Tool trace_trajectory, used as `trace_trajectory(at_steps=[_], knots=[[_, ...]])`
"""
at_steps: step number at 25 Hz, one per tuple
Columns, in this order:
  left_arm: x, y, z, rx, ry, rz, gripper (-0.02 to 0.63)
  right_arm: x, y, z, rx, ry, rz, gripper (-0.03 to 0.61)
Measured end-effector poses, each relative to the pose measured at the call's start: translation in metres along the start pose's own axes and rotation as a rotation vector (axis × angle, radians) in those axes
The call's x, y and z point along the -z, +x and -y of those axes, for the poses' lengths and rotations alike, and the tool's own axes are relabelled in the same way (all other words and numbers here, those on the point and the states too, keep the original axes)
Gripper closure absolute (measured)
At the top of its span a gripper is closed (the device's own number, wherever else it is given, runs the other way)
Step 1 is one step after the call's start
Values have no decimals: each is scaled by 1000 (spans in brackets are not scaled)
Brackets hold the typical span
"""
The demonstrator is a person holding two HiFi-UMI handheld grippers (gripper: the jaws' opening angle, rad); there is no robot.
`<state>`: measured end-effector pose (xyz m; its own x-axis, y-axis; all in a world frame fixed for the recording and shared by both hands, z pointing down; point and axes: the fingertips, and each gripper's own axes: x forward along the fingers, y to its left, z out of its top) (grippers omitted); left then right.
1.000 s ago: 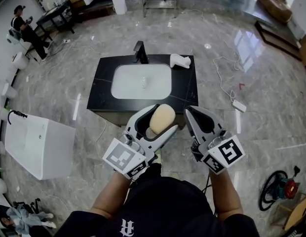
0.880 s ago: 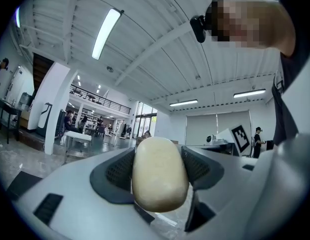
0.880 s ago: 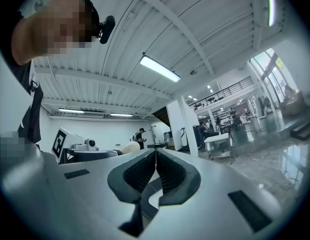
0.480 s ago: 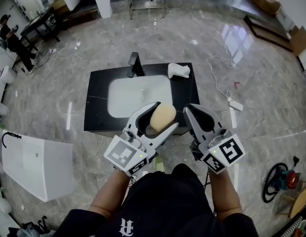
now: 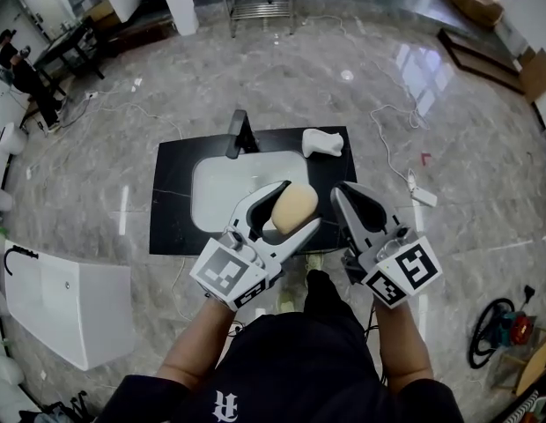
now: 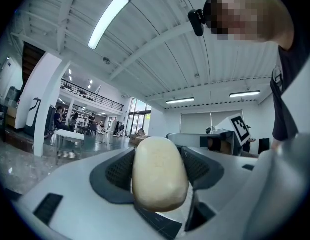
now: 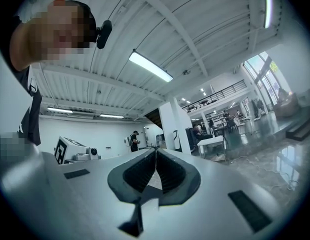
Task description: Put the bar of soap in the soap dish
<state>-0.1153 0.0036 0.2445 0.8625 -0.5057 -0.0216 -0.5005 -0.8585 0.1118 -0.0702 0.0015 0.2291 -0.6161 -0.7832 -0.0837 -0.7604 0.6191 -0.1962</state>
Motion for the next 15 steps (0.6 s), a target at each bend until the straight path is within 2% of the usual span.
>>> trace_trajectory(at_steps=[10, 15], knots=[[17, 89, -66, -46, -13, -56, 318, -11, 52, 106, -34, 45, -5, 569], [31, 136, -94, -46, 7, -101, 318, -13, 72, 160, -47, 79, -7, 569]])
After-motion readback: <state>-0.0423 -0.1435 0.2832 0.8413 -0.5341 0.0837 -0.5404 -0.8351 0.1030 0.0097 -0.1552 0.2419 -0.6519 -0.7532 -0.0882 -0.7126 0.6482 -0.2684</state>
